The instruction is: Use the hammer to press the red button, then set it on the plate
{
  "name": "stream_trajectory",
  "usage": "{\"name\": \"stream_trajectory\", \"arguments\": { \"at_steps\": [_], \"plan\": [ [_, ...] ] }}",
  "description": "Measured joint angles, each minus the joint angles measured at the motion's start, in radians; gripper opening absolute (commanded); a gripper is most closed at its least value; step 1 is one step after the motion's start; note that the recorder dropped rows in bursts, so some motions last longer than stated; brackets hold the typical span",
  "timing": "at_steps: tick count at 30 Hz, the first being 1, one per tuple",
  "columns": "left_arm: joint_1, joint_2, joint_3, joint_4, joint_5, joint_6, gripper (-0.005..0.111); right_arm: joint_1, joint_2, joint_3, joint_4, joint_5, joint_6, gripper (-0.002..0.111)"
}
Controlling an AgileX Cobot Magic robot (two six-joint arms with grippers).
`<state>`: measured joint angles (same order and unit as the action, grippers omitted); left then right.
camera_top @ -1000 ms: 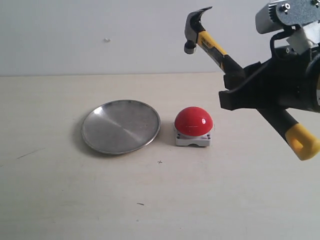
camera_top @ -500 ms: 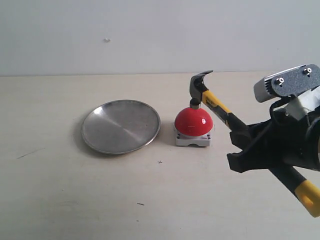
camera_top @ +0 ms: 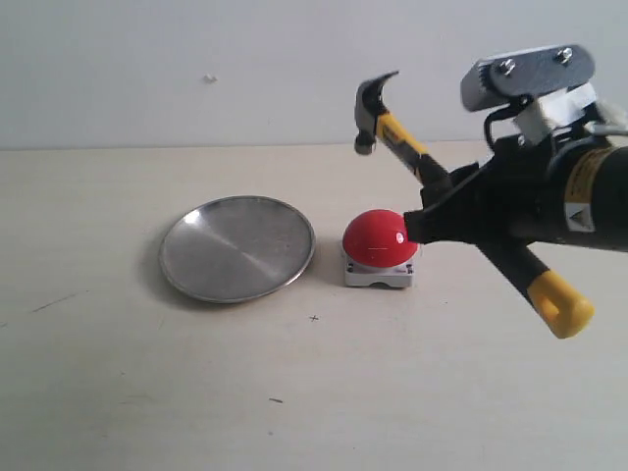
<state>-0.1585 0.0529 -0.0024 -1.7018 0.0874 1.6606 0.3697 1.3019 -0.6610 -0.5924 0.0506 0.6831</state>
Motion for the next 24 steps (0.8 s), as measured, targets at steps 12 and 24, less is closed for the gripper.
{"name": "stream_trajectory", "arguments": {
  "at_steps": [12, 24],
  "plan": [
    [0.0, 0.0, 0.0, 0.0, 0.0, 0.0, 0.0, 0.002, 0.219, -0.042, 0.083, -0.051, 0.0, 0.0],
    [0.0, 0.0, 0.0, 0.0, 0.0, 0.0, 0.0, 0.0, 0.144, -0.042, 0.15, -0.379, 0.195, 0.0]
  ]
}}
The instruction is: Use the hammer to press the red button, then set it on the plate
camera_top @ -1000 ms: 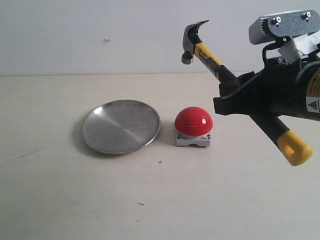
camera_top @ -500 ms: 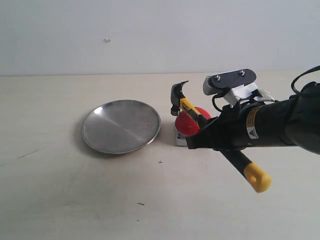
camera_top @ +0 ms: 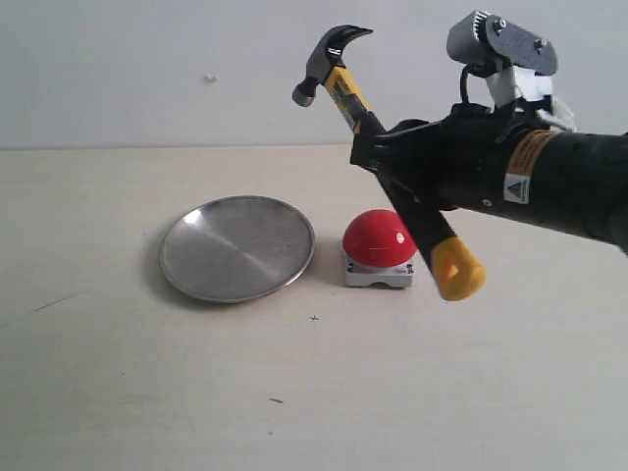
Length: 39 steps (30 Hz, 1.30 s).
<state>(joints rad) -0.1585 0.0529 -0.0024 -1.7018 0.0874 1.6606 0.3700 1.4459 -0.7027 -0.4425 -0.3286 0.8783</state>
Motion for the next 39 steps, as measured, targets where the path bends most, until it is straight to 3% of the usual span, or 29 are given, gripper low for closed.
{"name": "stream_trajectory", "arguments": {
  "at_steps": [4, 8, 15, 18, 22, 31, 39],
  "plan": [
    [0.0, 0.0, 0.0, 0.0, 0.0, 0.0, 0.0, 0.0, 0.148, -0.012, 0.01, -0.247, 0.16, 0.0],
    [0.0, 0.0, 0.0, 0.0, 0.0, 0.0, 0.0, 0.0, 0.319, -0.108, 0.002, -0.348, 0.284, 0.0],
    [0.0, 0.0, 0.0, 0.0, 0.0, 0.0, 0.0, 0.009, 0.543, -0.342, -0.262, -0.304, 0.382, 0.0],
    [0.0, 0.0, 0.0, 0.0, 0.0, 0.0, 0.0, 0.048, 0.572, -0.418, -0.255, -0.15, 0.349, 0.0],
    [0.0, 0.0, 0.0, 0.0, 0.0, 0.0, 0.0, 0.105, 0.615, -0.49, 0.033, 0.009, 0.149, 0.0],
    [0.0, 0.0, 0.0, 0.0, 0.0, 0.0, 0.0, 0.184, 0.715, -0.59, 0.597, 0.017, -0.326, 0.0],
    [0.0, 0.0, 0.0, 0.0, 0.0, 0.0, 0.0, 0.186, 0.775, -0.595, 0.714, 0.034, -0.391, 0.0]
  ]
}}
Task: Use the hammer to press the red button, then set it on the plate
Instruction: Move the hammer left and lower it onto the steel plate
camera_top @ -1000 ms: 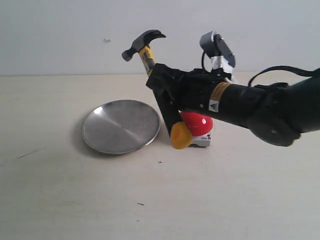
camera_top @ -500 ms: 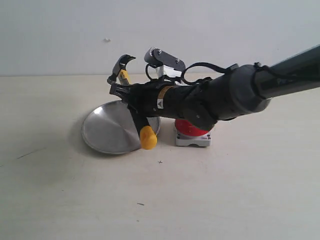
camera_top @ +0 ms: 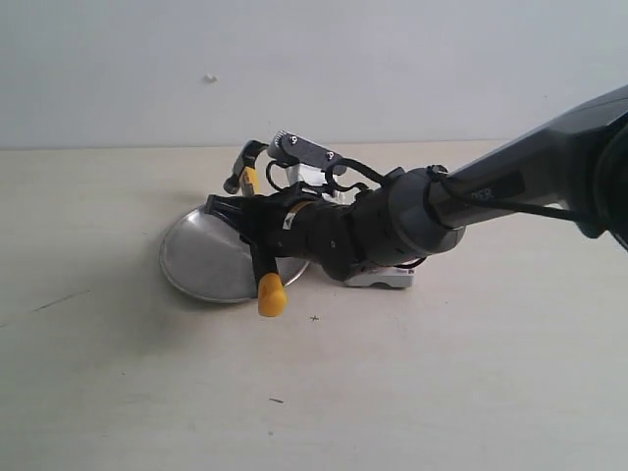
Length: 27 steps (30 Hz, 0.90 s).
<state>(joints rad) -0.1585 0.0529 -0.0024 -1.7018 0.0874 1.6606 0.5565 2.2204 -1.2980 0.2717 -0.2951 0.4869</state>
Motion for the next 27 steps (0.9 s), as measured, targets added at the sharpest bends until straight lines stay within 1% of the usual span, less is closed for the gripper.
{"name": "stream_trajectory", "arguments": {
  "at_steps": [14, 17, 24, 27],
  "plan": [
    [0.0, 0.0, 0.0, 0.0, 0.0, 0.0, 0.0, 0.012, 0.042, -0.004, -0.004, -0.047, -0.006, 0.0],
    [0.0, 0.0, 0.0, 0.0, 0.0, -0.002, 0.0, 0.012, 0.044, -0.006, -0.014, -0.049, -0.011, 0.007],
    [0.0, 0.0, 0.0, 0.0, 0.0, -0.002, 0.0, 0.012, 0.046, -0.009, -0.04, -0.034, -0.024, 0.031],
    [0.0, 0.0, 0.0, 0.0, 0.0, -0.002, 0.0, 0.012, 0.046, -0.009, -0.051, -0.018, -0.028, 0.039]
  ]
}}
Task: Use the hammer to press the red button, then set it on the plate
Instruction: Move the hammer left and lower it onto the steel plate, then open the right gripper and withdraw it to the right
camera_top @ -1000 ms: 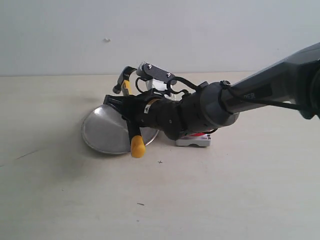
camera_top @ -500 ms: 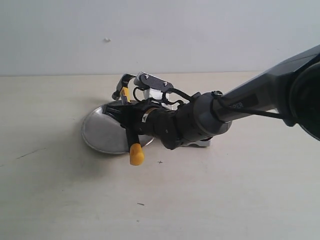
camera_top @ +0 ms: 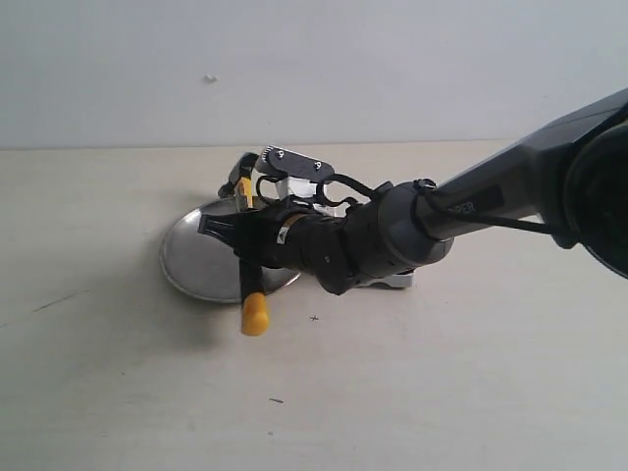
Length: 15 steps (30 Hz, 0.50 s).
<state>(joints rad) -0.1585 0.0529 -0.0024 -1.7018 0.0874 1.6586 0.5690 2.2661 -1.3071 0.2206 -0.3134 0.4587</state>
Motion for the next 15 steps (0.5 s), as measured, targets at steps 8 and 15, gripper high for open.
{"name": "stream_trajectory", "arguments": {
  "at_steps": [8, 15],
  "plan": [
    [0.0, 0.0, 0.0, 0.0, 0.0, 0.0, 0.0, 0.002, -0.013, 0.0, -0.008, 0.037, -0.035, 0.043],
    [0.0, 0.0, 0.0, 0.0, 0.0, 0.0, 0.0, 0.004, -0.132, 0.0, -0.008, 0.104, -0.08, 0.029]
  ]
}}
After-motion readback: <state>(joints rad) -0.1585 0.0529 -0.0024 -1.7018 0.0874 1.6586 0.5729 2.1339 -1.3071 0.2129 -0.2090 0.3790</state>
